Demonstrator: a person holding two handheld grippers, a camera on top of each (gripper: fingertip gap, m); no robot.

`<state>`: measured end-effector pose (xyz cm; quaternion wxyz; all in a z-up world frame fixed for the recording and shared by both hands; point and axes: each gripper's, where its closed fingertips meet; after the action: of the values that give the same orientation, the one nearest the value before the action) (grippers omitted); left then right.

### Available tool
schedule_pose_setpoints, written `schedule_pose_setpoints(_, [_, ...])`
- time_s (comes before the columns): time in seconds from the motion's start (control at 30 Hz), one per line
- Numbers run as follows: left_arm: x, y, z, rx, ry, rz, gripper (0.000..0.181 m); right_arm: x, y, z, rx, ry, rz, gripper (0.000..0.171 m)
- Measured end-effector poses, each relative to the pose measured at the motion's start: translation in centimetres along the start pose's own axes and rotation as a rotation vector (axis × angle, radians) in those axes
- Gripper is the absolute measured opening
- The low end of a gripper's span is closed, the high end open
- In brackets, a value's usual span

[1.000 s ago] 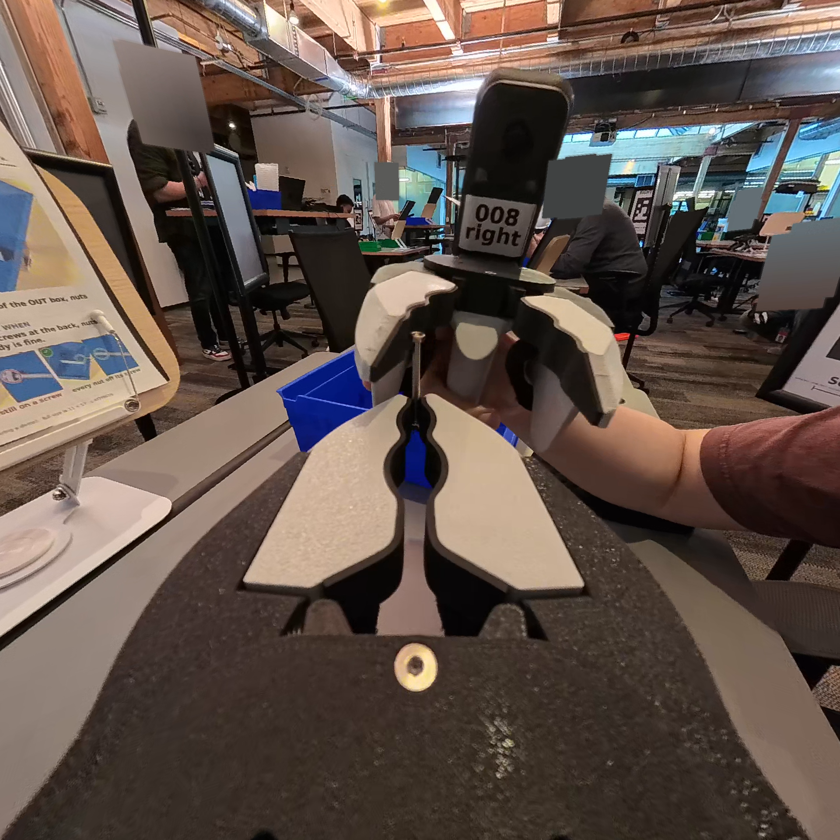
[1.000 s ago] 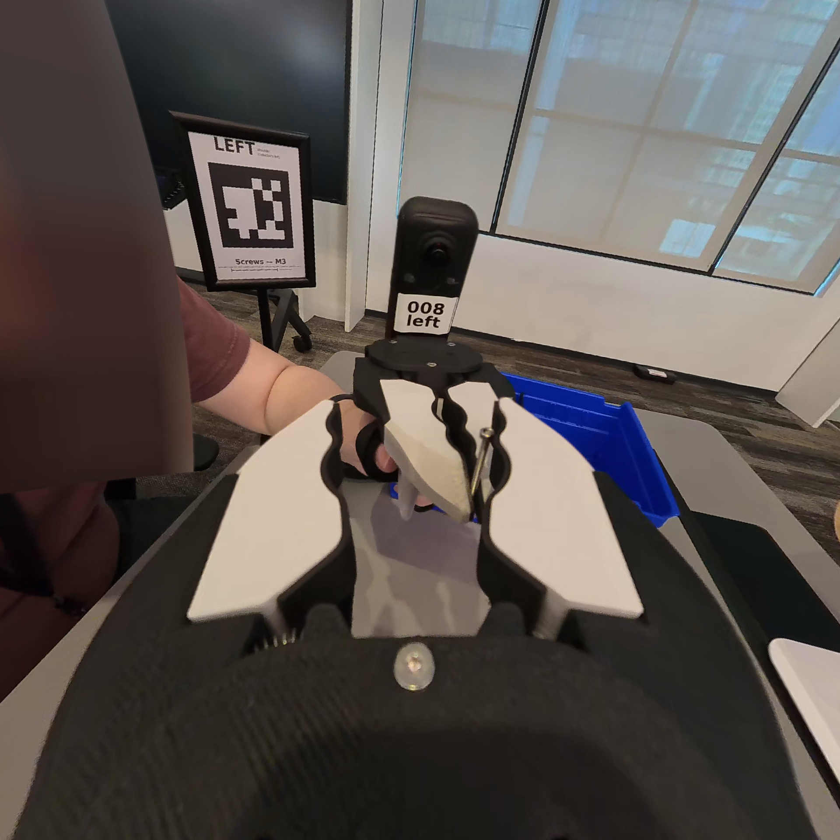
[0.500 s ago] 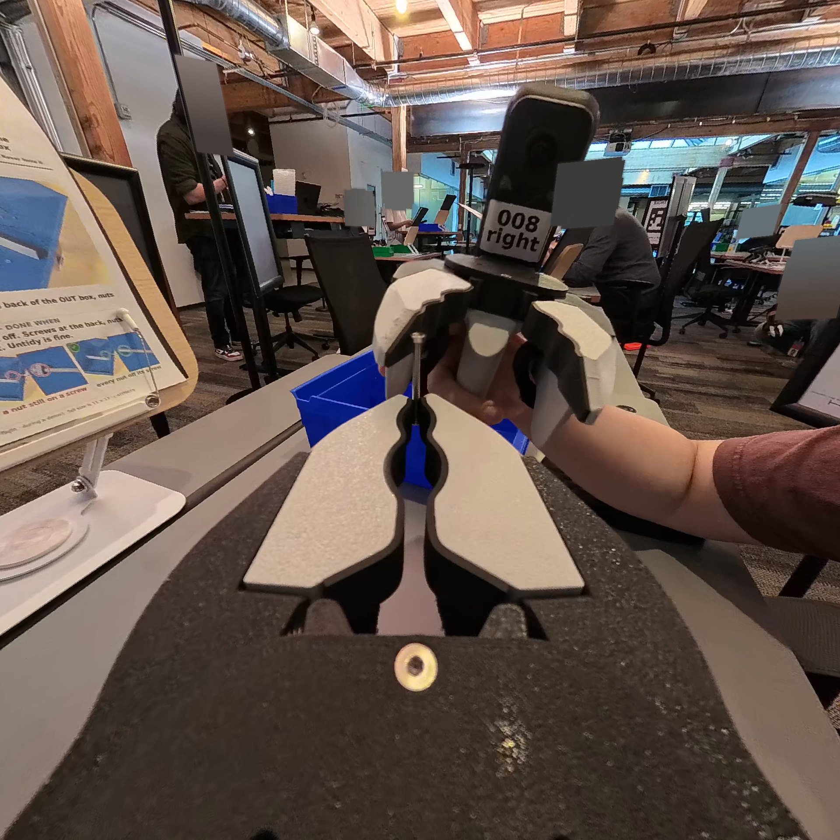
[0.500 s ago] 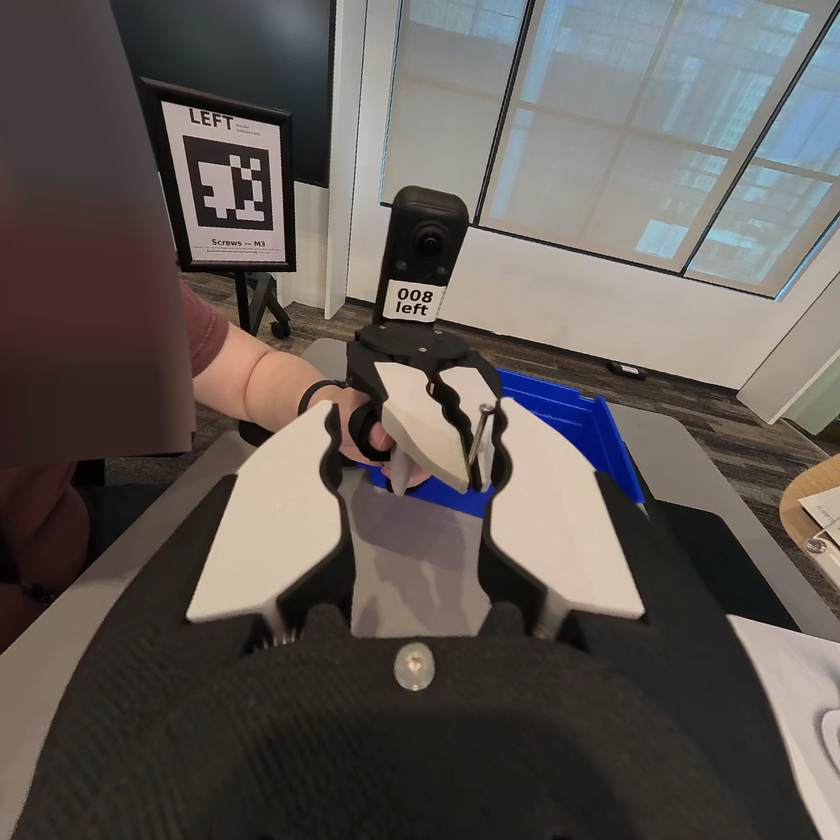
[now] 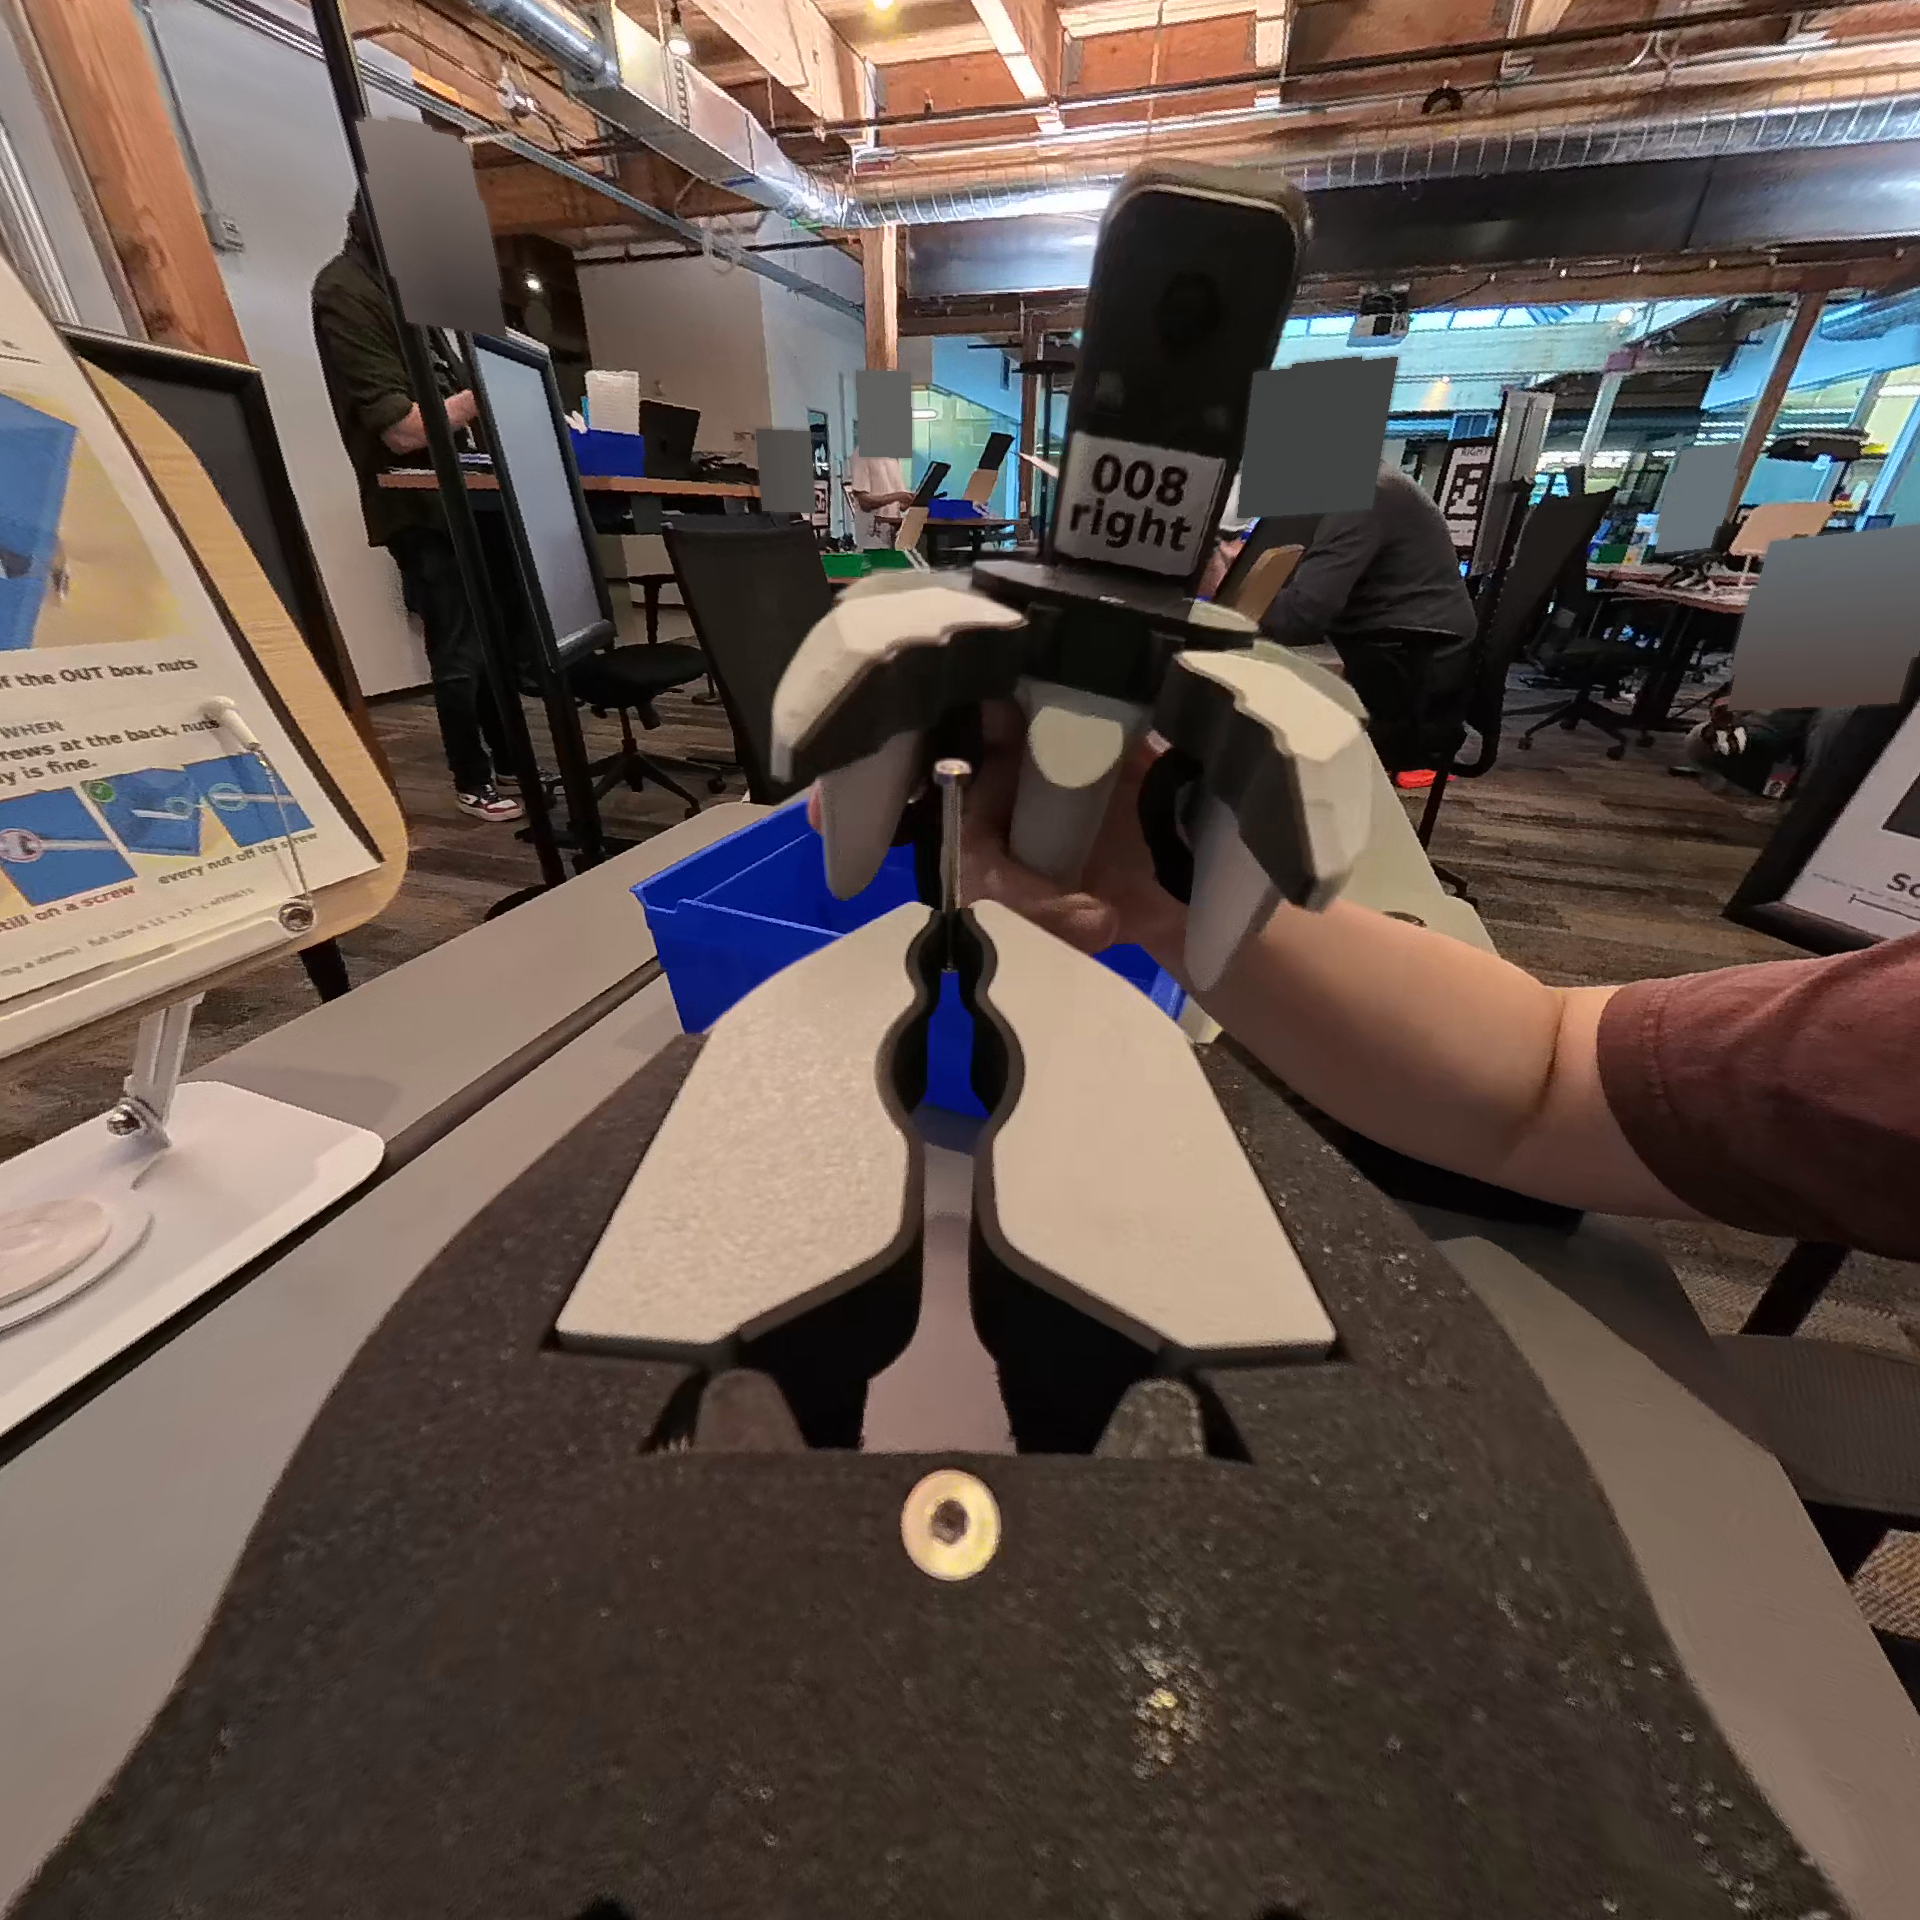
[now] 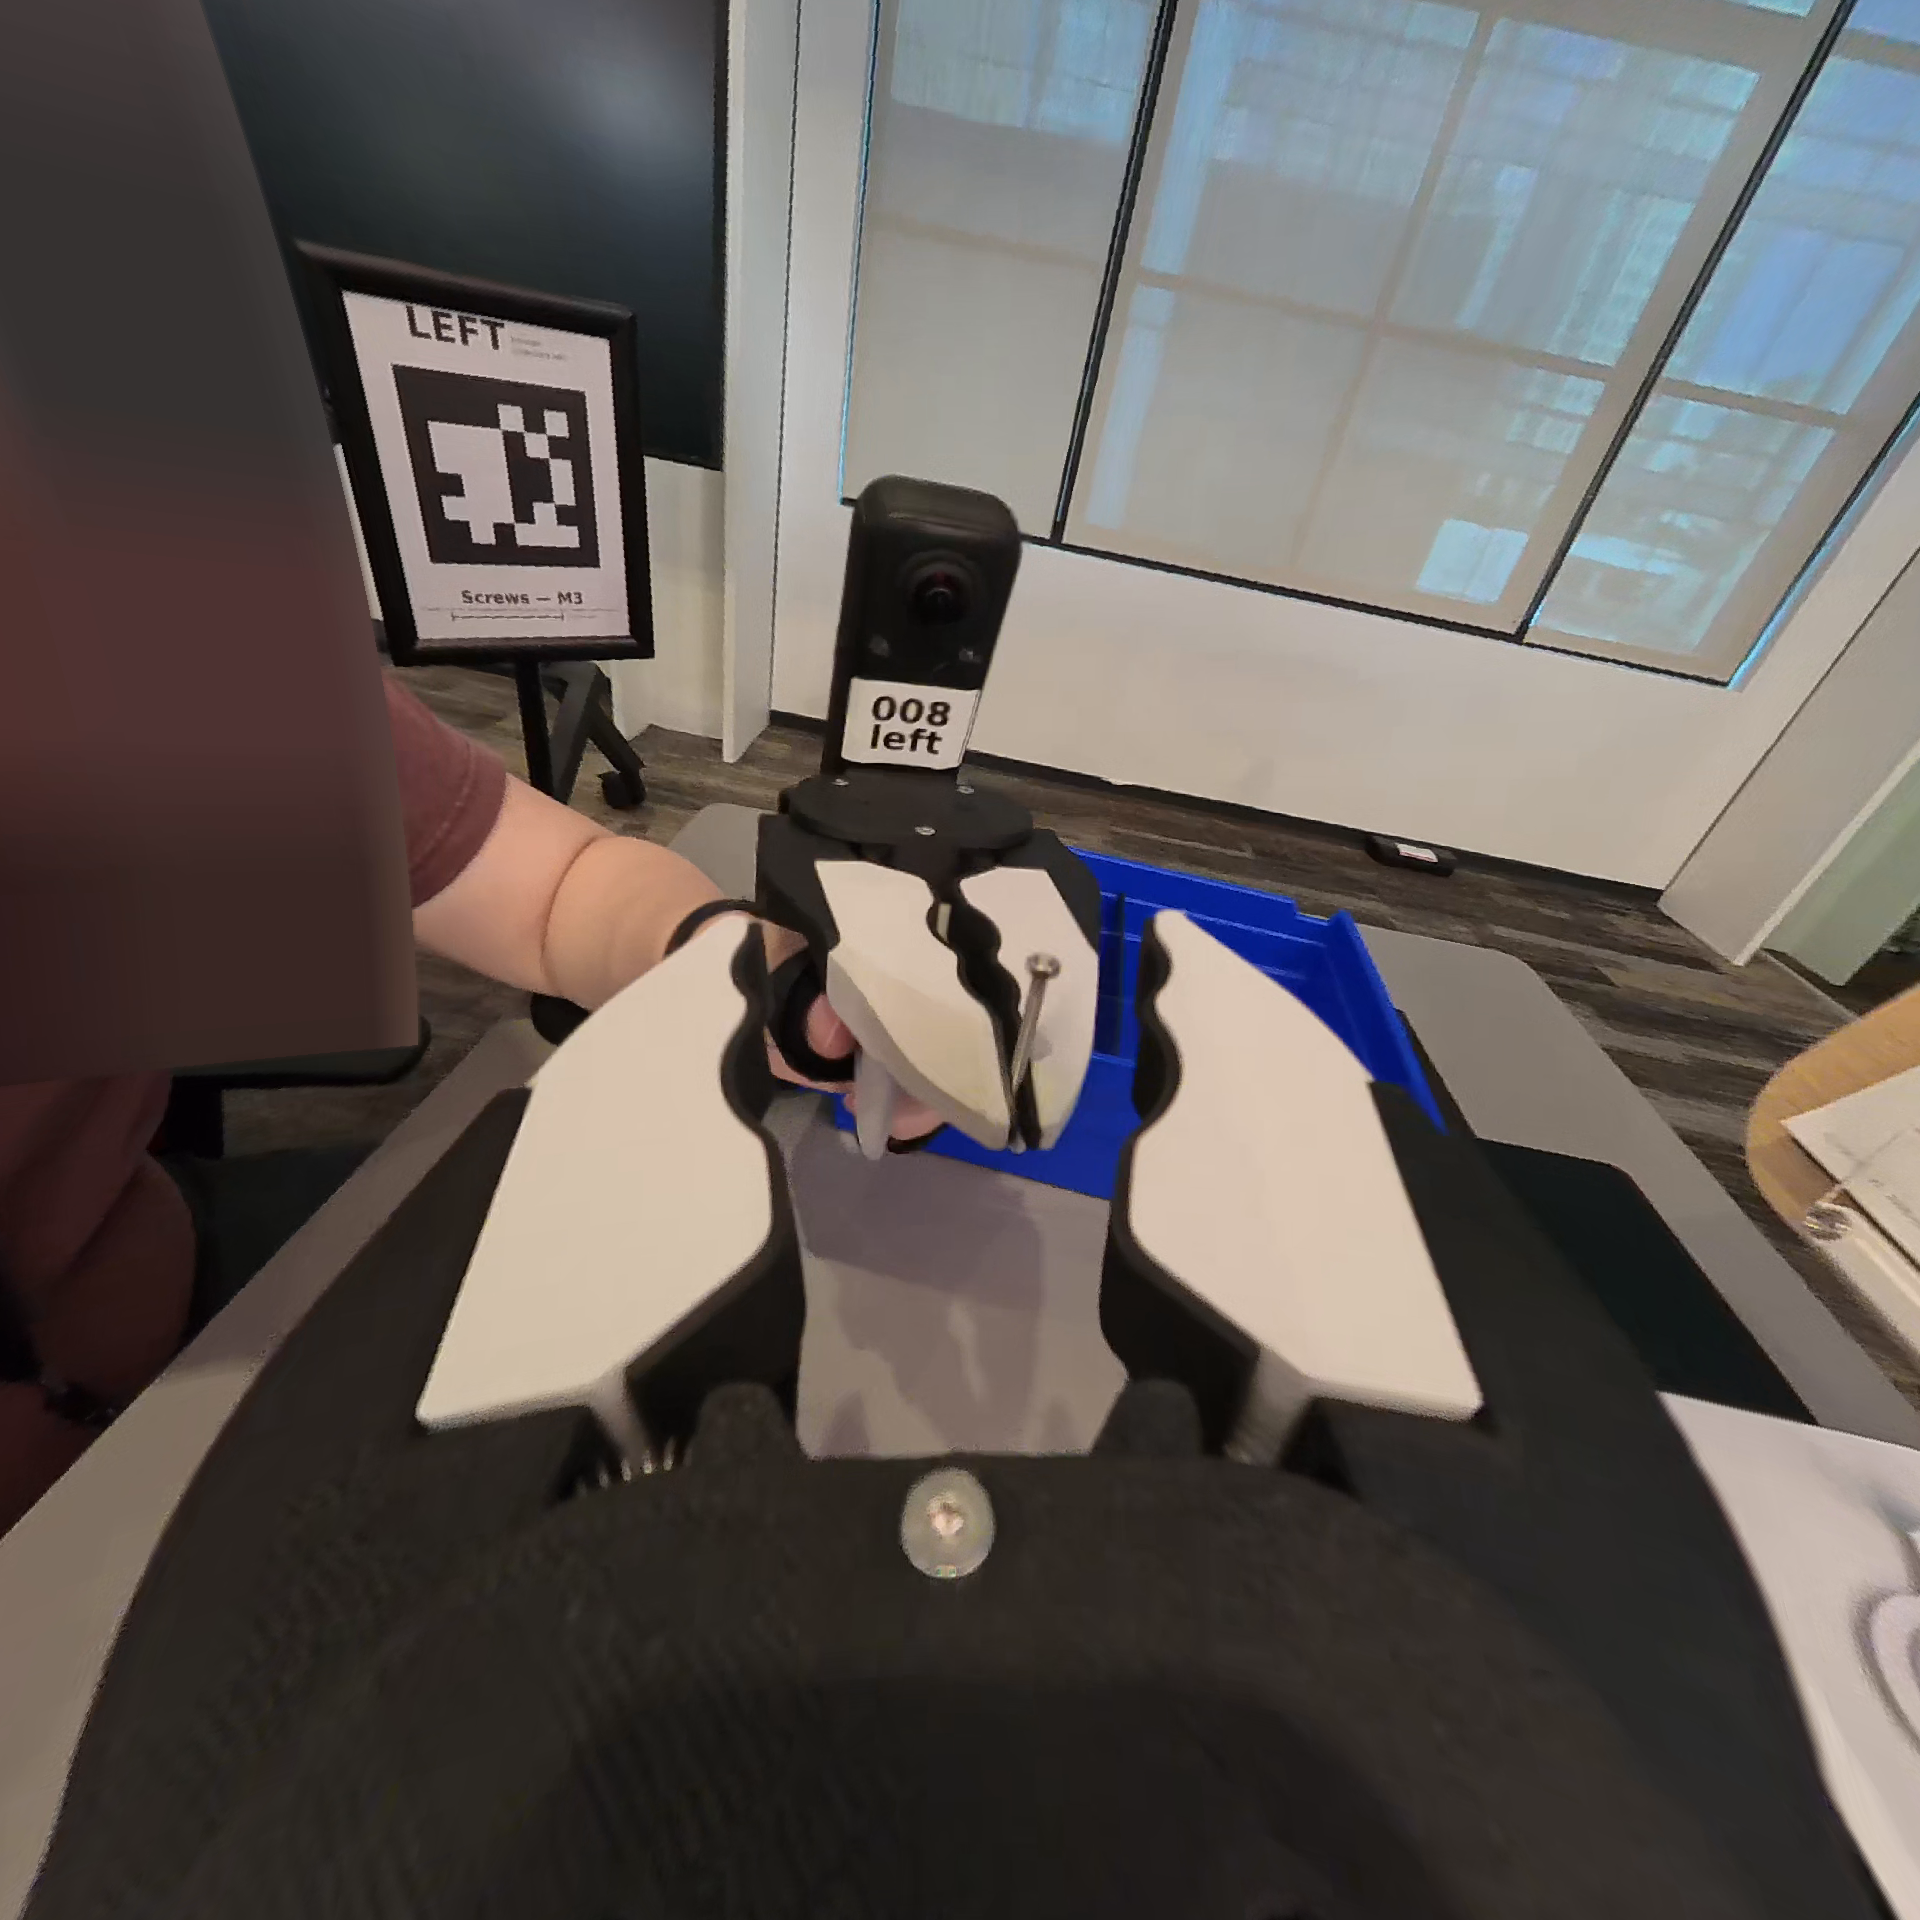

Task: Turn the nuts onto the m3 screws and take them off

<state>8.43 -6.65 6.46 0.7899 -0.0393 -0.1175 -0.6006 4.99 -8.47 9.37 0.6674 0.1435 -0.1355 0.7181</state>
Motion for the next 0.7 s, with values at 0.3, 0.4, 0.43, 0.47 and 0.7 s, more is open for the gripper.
schedule_pose_setpoints(0.3, [-0.7, -0.3, 0.3, 0.005, 0.008, 0.040, 0.002, -1.3, 1.3, -0.7, -0.044, -0.031, 0.044, 0.080])
schedule_pose_setpoints(0.4, [-1.4, -0.7, 0.7, 0.025, -0.005, 0.065, 0.002, -0.9, 0.5, -0.7, -0.047, -0.038, 0.032, 0.078])
schedule_pose_setpoints(0.43, [-1.5, -0.8, 0.9, 0.031, -0.016, 0.067, 0.002, -0.7, 0.2, -0.6, -0.046, -0.037, 0.031, 0.078])
schedule_pose_setpoints(0.47, [-1.7, -0.9, 1.0, 0.037, -0.027, 0.070, 0.001, -0.6, 0.0, -0.6, -0.045, -0.037, 0.029, 0.077])
schedule_pose_setpoints(0.7, [-0.1, 0.0, -0.1, -0.001, -0.021, -0.001, 0.002, 0.1, 1.1, -0.3, 0.018, 0.029, -0.022, 0.082])
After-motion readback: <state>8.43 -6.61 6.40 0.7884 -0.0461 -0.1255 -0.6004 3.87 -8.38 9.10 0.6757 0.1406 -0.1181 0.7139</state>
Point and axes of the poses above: each gripper's, where its closed fingertips meet, y out along the fingers, z out of its top, x = y × z across the jaws, and after that the axes turned 13 degrees about -y, right-handed
